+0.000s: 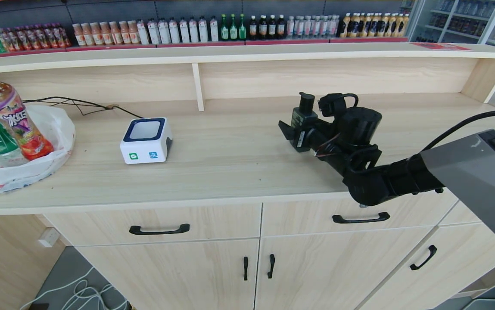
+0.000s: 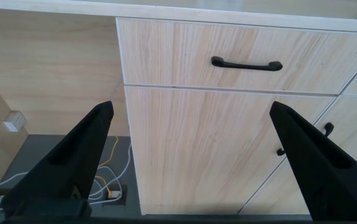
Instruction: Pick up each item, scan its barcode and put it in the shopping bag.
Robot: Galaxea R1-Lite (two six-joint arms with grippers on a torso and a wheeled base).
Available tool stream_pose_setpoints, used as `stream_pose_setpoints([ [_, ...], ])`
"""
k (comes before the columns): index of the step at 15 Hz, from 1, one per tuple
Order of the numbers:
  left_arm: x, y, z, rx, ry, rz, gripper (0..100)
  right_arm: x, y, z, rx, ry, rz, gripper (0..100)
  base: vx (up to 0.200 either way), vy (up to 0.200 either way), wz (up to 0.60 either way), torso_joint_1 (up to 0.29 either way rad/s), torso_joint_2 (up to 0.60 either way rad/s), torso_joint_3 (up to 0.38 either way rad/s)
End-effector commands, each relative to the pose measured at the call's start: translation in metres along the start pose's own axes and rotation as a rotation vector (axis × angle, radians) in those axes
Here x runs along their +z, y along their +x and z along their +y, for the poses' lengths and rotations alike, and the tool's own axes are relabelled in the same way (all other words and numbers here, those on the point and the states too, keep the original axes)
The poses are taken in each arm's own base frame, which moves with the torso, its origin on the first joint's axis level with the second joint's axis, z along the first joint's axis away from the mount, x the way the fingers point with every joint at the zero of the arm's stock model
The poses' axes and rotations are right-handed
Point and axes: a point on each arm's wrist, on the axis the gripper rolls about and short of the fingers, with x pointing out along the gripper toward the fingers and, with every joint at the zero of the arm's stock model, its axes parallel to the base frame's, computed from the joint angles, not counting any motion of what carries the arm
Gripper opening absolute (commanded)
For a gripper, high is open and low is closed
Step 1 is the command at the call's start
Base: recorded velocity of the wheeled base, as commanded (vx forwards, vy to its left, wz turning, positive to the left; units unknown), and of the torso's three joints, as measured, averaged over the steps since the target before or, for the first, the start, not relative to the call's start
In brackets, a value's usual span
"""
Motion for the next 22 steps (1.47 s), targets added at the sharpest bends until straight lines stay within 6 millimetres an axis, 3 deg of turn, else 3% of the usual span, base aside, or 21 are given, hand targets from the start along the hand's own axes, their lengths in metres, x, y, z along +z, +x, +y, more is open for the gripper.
stream_pose_setpoints([
  [1, 0.000, 0.000, 0.000, 0.000, 0.000, 0.000, 100, -0.001, 0.000, 0.000, 0.001, -0.001, 0.000, 0, 0.000, 0.000, 0.00, 0.000, 0.00, 0.000],
  [9, 0.000, 0.000, 0.000, 0.000, 0.000, 0.000, 100, 0.001, -0.001, 0.004, 0.007, -0.006, -0.022, 0, 0.000, 0.000, 0.00, 0.000, 0.00, 0.000],
  [14, 0.000, 0.000, 0.000, 0.000, 0.000, 0.000, 100, 0.029, -0.011, 0.016, 0.033, -0.010, -0.072, 0, 0.000, 0.000, 0.00, 0.000, 0.00, 0.000],
  [18, 0.000, 0.000, 0.000, 0.000, 0.000, 0.000, 100, 0.056, -0.042, 0.027, 0.063, -0.019, -0.079, 0, 0.000, 0.000, 0.00, 0.000, 0.00, 0.000],
  [22, 0.000, 0.000, 0.000, 0.000, 0.000, 0.000, 100, 0.084, -0.091, 0.032, 0.083, -0.043, -0.076, 0, 0.000, 0.000, 0.00, 0.000, 0.00, 0.000],
])
